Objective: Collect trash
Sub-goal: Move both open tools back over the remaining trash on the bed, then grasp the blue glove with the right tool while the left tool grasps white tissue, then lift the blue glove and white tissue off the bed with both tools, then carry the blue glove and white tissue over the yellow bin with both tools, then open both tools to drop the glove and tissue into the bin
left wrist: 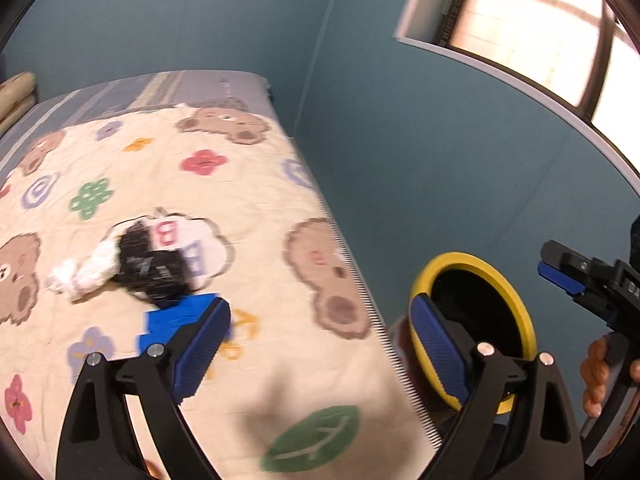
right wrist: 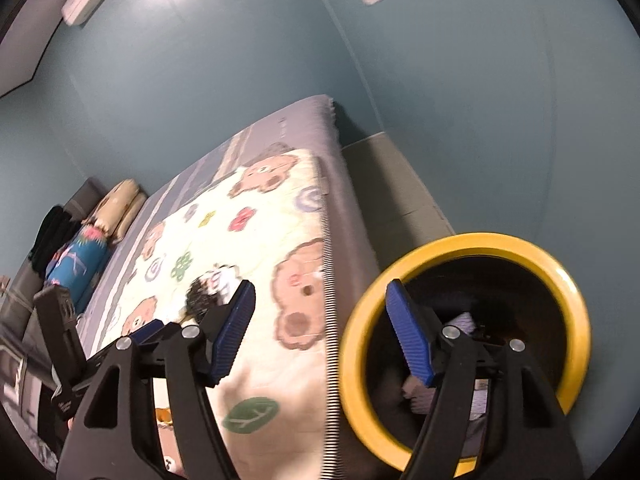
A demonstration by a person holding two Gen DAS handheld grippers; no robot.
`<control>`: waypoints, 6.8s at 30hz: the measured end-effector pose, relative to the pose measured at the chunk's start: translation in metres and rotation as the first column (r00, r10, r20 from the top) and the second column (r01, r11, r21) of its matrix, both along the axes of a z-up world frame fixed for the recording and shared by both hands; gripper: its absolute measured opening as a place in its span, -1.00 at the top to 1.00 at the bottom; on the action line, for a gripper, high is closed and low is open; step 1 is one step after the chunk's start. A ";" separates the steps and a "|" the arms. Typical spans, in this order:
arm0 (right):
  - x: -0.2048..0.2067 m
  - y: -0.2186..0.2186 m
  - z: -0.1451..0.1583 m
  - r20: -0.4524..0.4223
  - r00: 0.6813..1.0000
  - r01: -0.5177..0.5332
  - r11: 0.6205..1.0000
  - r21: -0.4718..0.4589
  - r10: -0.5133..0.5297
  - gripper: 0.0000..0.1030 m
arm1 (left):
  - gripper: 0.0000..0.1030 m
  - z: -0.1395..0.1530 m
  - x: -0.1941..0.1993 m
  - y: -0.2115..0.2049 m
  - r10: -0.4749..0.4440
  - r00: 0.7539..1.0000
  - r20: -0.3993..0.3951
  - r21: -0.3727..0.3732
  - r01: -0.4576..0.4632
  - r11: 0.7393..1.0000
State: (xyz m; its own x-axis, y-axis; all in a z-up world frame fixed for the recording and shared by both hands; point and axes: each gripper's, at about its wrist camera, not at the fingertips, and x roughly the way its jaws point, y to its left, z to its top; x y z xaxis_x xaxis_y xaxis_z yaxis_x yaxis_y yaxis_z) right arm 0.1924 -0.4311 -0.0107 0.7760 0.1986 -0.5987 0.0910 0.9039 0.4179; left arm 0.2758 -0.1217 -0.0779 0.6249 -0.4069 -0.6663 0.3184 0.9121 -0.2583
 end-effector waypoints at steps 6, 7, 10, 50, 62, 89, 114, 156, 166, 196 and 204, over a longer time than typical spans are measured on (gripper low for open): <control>0.016 0.047 0.004 -0.006 0.996 -0.091 0.996 -0.014 0.091 -0.33 | -0.72 -0.006 0.005 0.053 0.091 0.996 -0.002 0.015 -0.091 0.996; 0.018 0.053 0.004 -0.008 0.995 -0.101 0.995 -0.017 0.101 -0.34 | -0.72 -0.006 0.006 0.061 0.104 0.995 -0.004 0.014 -0.104 0.994; 0.025 0.076 0.001 -0.020 0.990 -0.141 0.990 -0.029 0.140 -0.34 | -0.72 -0.009 0.010 0.088 0.154 0.988 -0.017 0.008 -0.154 0.988; 0.141 0.265 -0.117 -0.259 0.904 -0.398 0.891 -0.217 0.340 -0.33 | -0.72 -0.113 0.121 0.242 0.461 0.874 -0.154 0.107 -0.449 0.887; 0.150 0.286 -0.149 -0.326 0.857 -0.469 0.866 -0.175 0.399 -0.30 | -0.72 -0.139 0.134 0.217 0.432 0.887 -0.164 0.160 -0.408 0.899; 0.128 0.269 -0.133 -0.325 0.831 -0.506 0.856 -0.105 0.452 0.69 | 0.50 -0.099 0.094 0.202 0.381 0.920 -0.097 0.075 -0.375 0.924; 0.014 0.204 -0.043 -0.154 0.877 -0.470 0.879 -0.077 0.455 0.69 | 0.50 -0.024 -0.033 0.225 0.353 0.936 -0.015 -0.021 -0.353 0.935; -0.050 0.011 0.002 0.007 0.993 -0.113 0.990 -0.078 0.114 0.69 | 0.49 0.052 -0.085 0.018 -0.099 0.987 0.125 -0.025 0.103 0.994; -0.062 -0.045 0.001 0.017 1.000 0.004 0.997 -0.077 -0.003 0.69 | 0.49 0.048 -0.072 -0.041 -0.194 0.975 0.112 -0.023 0.198 0.980; -0.033 -0.115 -0.066 -0.098 0.972 0.207 0.976 -0.064 -0.213 0.65 | 0.45 -0.041 -0.008 -0.174 -0.309 0.946 -0.095 -0.015 0.309 0.951; -0.041 -0.117 -0.056 -0.083 0.969 0.230 0.971 -0.061 -0.234 0.40 | 0.16 -0.034 -0.005 -0.169 -0.300 0.950 -0.087 -0.045 0.297 0.954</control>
State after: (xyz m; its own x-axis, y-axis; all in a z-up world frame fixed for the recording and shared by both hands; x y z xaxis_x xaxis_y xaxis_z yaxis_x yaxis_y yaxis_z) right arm 0.1519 -0.5479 -0.0670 0.7402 -0.0130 -0.6722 0.3355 0.8736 0.3525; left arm 0.2710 -0.2911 -0.1122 0.4087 -0.5869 -0.6990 0.5489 0.7699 -0.3255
